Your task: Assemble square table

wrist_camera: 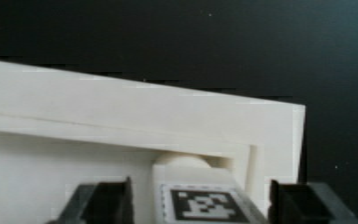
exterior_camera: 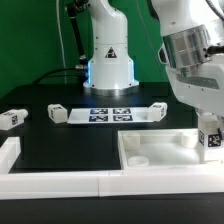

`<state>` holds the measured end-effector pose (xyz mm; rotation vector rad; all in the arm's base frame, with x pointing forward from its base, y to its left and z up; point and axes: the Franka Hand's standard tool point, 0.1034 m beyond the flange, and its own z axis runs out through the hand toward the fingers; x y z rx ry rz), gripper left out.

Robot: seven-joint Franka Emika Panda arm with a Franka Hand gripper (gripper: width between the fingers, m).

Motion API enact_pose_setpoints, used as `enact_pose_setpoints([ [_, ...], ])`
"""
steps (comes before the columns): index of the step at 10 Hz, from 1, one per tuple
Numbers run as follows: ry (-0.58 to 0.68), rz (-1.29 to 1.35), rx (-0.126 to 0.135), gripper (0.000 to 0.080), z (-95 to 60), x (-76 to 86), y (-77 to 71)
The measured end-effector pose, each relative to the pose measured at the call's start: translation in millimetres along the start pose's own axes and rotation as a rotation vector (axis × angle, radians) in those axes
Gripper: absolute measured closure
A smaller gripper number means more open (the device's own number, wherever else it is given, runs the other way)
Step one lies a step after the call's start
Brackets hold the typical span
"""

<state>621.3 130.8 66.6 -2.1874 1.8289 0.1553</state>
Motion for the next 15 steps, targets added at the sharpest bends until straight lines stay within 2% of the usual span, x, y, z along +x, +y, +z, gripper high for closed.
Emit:
enact_pose_setpoints([
  [1, 0.001, -0.055, -0.001, 0.0249, -0.2, 0.2, -0.1],
  [2, 0.011, -0.241, -0.024, 0.0249, -2.1, -1.0, -0.6],
  [3, 0.019, -0.467, -0.053, 0.0171, -6.0, -2.0, -3.9],
  [4, 0.024, -0.632, -0.06, 0.0154, -7.2, -1.9, -5.5],
  [7, 0.018, -0.808, -0.062, 0.015, -5.2, -0.7, -4.3],
  [8, 0.017, -0.954, -0.076, 0.015, -6.0, 3.1, -3.2],
  [9, 0.026, -1.121, -0.103, 0.015, -8.6, 12.8, -2.6],
  [10, 0.039, -1.142, -0.115, 0.015, -8.8, 11.3, -3.5],
  [12, 0.038, -1.12, -0.113, 0.0165, -8.2, 11.3, -3.0],
  [13, 0.039, -1.07, -0.111, 0.0339, -7.9, 10.3, -3.0],
  [14, 0.041, -1.001, -0.108, 0.0339, -7.7, 10.0, -2.8],
  [15, 0.044, -0.932, -0.106, 0.0505, -7.8, 12.3, -2.2],
])
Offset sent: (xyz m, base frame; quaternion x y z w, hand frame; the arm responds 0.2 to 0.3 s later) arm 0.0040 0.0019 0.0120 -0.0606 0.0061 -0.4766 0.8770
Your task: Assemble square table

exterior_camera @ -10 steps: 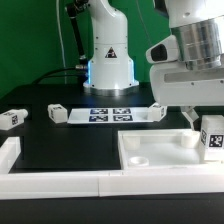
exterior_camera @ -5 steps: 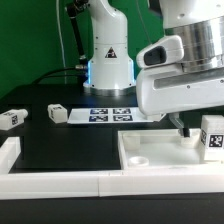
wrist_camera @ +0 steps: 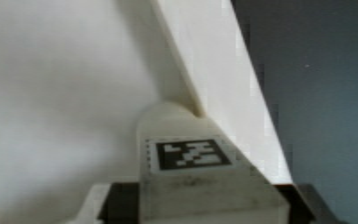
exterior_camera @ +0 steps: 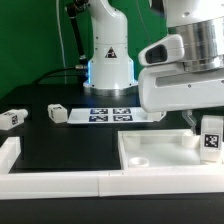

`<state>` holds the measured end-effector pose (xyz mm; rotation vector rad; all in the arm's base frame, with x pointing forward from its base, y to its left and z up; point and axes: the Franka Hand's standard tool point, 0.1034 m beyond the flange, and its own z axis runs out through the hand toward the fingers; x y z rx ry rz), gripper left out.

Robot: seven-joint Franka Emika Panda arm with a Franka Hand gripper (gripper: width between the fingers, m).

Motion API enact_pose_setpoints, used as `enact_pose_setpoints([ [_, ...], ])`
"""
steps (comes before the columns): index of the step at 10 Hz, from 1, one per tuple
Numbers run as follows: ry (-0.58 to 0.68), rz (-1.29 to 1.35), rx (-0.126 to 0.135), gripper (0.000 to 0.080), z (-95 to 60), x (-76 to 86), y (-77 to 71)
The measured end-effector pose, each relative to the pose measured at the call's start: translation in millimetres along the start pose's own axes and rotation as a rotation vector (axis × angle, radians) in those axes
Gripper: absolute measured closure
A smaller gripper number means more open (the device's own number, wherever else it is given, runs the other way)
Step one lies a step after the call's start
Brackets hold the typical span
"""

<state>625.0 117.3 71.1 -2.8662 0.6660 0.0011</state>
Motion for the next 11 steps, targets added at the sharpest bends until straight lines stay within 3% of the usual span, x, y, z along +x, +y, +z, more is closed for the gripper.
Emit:
enact_pose_setpoints([
  [4, 0.008, 0.508, -0.007, 0.0505, -0.8, -3.6, -4.9],
  [5, 0.002, 0.73, 0.009, 0.0505, 1.0, -5.6, -7.6],
  [7, -0.029, 1.019, 0.072, 0.0506, 1.6, -1.8, -7.5],
  [10, -0.029, 0.974, 0.074, 0.0506, 1.9, -1.8, -7.2],
  [11, -0.013, 0.84, 0.061, 0.0328, 1.9, -2.3, -7.8],
])
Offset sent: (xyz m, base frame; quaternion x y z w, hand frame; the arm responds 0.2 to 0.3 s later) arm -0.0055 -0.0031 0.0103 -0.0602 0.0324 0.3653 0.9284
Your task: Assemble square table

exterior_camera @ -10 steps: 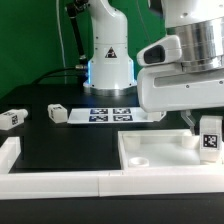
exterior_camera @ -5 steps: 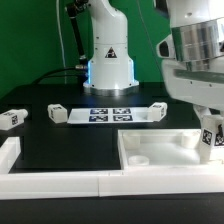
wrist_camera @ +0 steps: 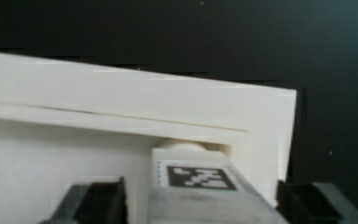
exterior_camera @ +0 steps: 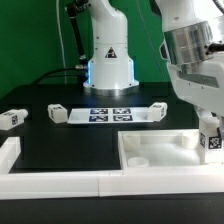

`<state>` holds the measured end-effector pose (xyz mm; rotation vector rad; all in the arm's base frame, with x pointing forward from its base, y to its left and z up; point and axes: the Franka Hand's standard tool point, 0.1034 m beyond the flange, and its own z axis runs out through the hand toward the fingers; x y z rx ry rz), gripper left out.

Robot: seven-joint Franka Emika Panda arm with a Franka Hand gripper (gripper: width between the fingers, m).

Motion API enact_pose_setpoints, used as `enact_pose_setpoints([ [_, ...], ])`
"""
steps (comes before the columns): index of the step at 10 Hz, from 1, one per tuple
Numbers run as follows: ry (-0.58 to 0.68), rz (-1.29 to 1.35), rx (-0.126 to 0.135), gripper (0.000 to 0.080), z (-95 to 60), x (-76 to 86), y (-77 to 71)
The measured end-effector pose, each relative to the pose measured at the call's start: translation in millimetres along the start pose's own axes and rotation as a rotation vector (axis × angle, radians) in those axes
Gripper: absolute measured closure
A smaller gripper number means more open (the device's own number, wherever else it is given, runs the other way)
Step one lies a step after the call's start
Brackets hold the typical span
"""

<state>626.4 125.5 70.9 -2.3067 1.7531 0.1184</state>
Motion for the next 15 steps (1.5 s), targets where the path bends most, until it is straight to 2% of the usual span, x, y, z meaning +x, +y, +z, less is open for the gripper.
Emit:
enact_pose_setpoints([
  [1, 0.012, -0.235, -0.024, 0.0328, -0.9, 1.5, -0.4],
  [2, 0.015, -0.384, -0.042, 0.0191, -1.6, 2.0, -1.0],
  [3, 0.017, -0.426, -0.039, 0.0161, -1.1, 2.5, -1.3],
  [5, 0.015, -0.556, -0.041, 0.0152, -0.8, 2.8, -1.0],
  [6, 0.016, -0.681, -0.056, 0.0152, -1.2, 3.6, -0.3],
  [7, 0.033, -0.859, -0.1, 0.015, -4.2, 6.9, -0.5],
  [8, 0.045, -1.022, -0.117, 0.015, -5.6, 9.5, -2.4],
  [9, 0.043, -1.106, -0.125, 0.015, -4.6, 9.7, -1.7],
  [10, 0.04, -1.03, -0.117, 0.015, -4.1, 8.2, -1.7],
  [12, 0.041, -0.995, -0.115, 0.0416, -4.0, 7.8, -1.7],
  [13, 0.043, -0.923, -0.112, 0.0416, -3.8, 7.3, -1.6],
  [14, 0.051, -0.811, -0.111, 0.0505, -3.7, 9.6, -0.4],
  [15, 0.051, -0.794, -0.111, 0.0505, -3.6, 9.7, -0.2],
])
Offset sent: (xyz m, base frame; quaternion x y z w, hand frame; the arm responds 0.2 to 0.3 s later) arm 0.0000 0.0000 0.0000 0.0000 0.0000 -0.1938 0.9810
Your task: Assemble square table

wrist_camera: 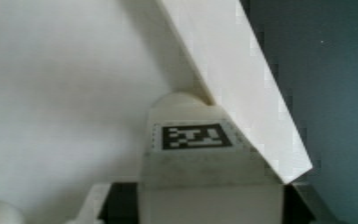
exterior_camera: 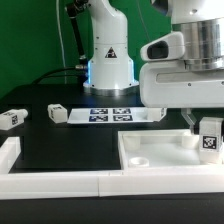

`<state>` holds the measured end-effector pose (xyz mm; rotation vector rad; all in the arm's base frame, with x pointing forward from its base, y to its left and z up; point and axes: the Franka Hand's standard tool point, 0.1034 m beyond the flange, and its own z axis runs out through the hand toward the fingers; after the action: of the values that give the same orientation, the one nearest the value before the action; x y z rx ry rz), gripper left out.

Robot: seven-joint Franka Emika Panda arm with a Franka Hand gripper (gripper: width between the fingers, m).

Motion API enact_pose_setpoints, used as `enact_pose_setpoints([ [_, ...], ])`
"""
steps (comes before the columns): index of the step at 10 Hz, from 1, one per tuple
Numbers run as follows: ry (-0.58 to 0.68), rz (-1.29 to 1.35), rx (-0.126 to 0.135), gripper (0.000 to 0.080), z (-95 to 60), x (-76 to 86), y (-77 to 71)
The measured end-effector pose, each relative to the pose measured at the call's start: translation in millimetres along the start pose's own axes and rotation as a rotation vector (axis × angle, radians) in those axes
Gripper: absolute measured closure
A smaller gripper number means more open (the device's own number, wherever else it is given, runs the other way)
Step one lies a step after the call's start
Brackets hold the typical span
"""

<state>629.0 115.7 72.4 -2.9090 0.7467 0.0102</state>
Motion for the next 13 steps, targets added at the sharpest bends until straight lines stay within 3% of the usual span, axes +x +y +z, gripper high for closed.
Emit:
enact_pose_setpoints([
  [3, -0.005, 0.435, -0.009, 0.0505, -0.8, -2.6, -1.7],
  [4, -0.011, 0.675, 0.007, 0.0505, 0.6, -6.1, -4.8],
  [6, -0.044, 1.048, 0.084, 0.0505, 2.0, -4.9, -6.0],
  [7, -0.054, 1.088, 0.091, 0.0505, 1.9, -4.4, -5.6],
  [9, -0.054, 1.087, 0.09, 0.0505, 2.6, -4.8, -5.7],
  [10, -0.054, 1.08, 0.09, 0.0291, 2.8, -4.8, -5.6],
  [11, -0.038, 0.9, 0.085, 0.0291, 3.4, -3.0, -3.6],
  [12, -0.027, 0.708, 0.073, 0.018, 4.8, -1.3, -1.7],
  [13, -0.03, 0.494, 0.039, 0.0158, 4.5, -1.8, -3.5],
])
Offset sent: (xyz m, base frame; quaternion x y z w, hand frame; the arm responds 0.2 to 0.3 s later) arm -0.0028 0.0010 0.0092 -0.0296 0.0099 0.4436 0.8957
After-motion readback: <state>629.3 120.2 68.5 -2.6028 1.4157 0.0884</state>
